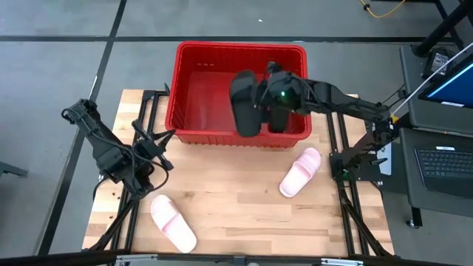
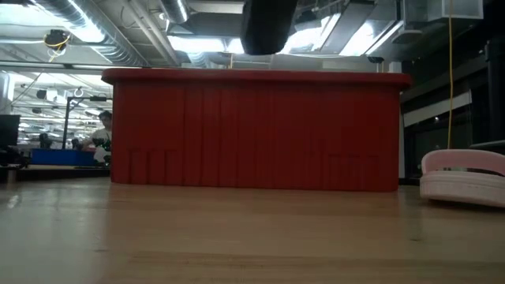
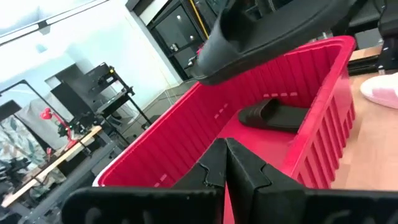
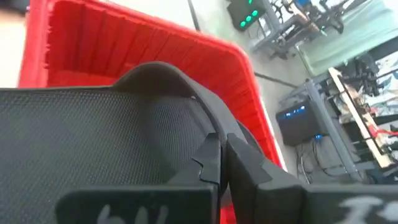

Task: Pick and place slides into bin
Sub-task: Put the black slide into the red bin

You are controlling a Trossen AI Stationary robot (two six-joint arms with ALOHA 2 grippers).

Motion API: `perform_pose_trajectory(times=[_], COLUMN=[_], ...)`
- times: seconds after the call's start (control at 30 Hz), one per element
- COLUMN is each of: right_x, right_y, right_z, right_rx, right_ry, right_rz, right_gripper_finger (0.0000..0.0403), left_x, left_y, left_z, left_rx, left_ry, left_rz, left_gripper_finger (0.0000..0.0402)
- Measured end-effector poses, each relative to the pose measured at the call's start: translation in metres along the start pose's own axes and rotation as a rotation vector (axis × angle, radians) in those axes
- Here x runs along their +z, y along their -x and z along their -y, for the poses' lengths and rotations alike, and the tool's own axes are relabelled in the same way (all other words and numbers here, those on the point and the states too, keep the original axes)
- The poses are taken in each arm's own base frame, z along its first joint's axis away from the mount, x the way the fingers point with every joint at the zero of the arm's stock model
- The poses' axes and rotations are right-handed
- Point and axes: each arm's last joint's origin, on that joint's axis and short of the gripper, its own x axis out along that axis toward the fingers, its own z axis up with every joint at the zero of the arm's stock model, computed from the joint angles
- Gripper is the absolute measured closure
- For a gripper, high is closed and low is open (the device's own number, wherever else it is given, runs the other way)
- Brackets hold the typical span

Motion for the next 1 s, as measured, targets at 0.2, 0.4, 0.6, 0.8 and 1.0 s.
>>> perform_pose_trajectory(times=[0.2,0.4,0.6,0.8,1.0], right_x=[-0.002,-0.006,-0.013,-0.011,-0.009], right_y=[-0.009,-0.015,-0.021,-0.021,-0.020], right_z=[0.019,0.033,0.046,0.046,0.045], right_rx=[0.005,0.025,0.051,0.054,0.050], right_ry=[0.000,0.000,-0.031,-0.043,-0.053], right_rz=[0.078,0.129,0.142,0.170,0.182], right_gripper_finger=[0.0388,0.0388,0.0388,0.0388,0.0388], left_x=[-0.005,-0.020,-0.045,-0.027,0.003], left_y=[0.004,0.003,0.003,0.007,0.005], left_z=[-0.002,0.014,0.032,0.031,0.016], left_rx=[-0.020,0.004,-0.006,-0.013,0.018], left_ry=[0.027,0.063,0.023,-0.089,-0.210], left_rz=[0.028,0.076,0.084,0.093,0.080], left_gripper_finger=[0.0400,0.0400,0.0400,0.0400,0.0400])
